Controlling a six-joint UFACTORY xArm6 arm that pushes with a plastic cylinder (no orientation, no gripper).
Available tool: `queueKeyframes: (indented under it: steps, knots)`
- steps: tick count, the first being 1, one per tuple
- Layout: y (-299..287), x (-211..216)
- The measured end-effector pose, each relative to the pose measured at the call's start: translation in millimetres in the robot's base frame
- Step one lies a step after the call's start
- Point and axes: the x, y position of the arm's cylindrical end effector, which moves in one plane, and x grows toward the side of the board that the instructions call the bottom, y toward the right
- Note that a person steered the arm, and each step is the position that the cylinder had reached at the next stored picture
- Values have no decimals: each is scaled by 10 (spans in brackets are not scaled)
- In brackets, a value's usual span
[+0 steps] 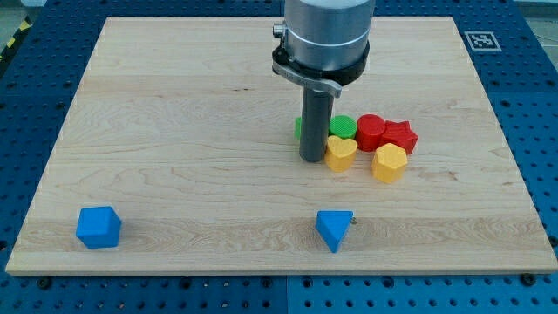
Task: Move the yellow heart top right to the blue triangle
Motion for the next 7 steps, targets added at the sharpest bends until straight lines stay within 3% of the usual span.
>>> queueKeyframes:
  steps: [3,7]
  knots:
    - [270,-224]
    - [556,353]
